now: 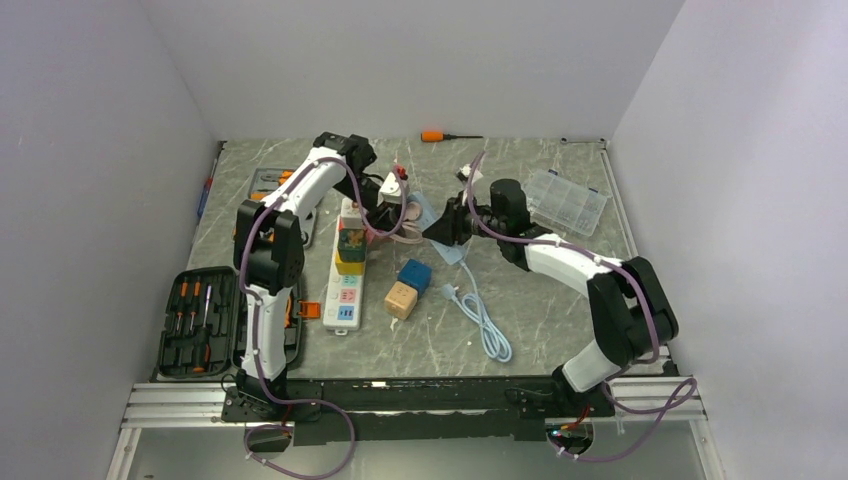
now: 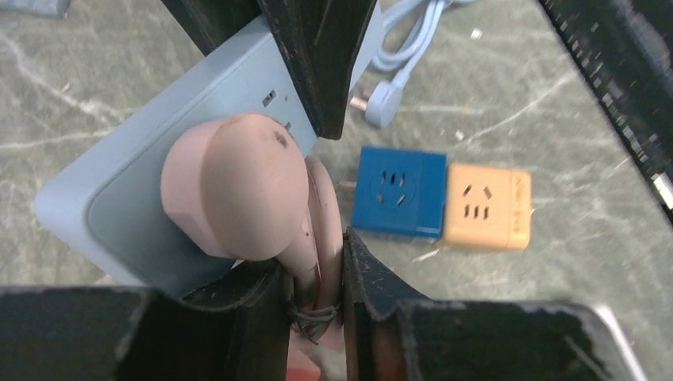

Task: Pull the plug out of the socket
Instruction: Remove the plug from the socket.

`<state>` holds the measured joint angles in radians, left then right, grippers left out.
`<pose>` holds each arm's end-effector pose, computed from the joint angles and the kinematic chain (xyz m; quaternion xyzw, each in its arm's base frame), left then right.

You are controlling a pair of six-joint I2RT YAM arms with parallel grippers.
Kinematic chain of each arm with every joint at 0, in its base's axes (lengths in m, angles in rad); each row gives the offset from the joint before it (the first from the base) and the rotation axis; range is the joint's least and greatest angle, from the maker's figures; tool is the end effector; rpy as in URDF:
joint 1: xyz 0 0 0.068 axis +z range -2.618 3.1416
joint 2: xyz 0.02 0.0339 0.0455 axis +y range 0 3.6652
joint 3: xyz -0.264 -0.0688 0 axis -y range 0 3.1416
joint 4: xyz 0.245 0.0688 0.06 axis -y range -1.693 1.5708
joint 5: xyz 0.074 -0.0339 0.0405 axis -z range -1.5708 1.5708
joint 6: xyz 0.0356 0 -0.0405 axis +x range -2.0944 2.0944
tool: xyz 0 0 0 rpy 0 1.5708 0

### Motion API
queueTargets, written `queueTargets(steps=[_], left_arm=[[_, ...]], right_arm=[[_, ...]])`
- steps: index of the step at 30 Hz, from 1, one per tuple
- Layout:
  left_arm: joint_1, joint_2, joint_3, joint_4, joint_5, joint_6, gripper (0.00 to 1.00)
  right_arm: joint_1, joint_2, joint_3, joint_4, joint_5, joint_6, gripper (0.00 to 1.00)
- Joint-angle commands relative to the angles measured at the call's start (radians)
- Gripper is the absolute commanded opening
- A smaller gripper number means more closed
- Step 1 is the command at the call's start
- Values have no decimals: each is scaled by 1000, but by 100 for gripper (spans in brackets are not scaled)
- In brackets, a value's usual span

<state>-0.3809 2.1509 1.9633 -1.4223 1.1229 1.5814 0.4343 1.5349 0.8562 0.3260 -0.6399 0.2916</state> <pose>0.3716 -0.1834 0.2582 0.6976 0.4793 -0.4486 0.2870 0.2951 0.1603 0.2348 -0.2350 0.7638 0.4340 0.4161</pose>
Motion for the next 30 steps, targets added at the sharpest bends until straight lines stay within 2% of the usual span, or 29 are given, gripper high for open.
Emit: queueTargets(steps=[1,7,13,22,26,30], left_arm=[[-79,-151,-38,-155,64,91,0],[-85,-164,-62,-155,37,103,0],[-84,-151,-46,-155,47,88,0],[-82,-181,-46,-157,103,74,0],[-84,-193,-63,-155,84,81,0],[-76,-145,-19,-153,55,51,0]], right_arm=[[-33,143,96,-93,382,-12,0],[-35,165,101,-102,418,-59,0],[-45,97,41,-43,330,-76,0],[-48,154,19,26,449,11,0],[-48,201,71,-11,482,25,0],[-51,179,69,-42,526,9,0]])
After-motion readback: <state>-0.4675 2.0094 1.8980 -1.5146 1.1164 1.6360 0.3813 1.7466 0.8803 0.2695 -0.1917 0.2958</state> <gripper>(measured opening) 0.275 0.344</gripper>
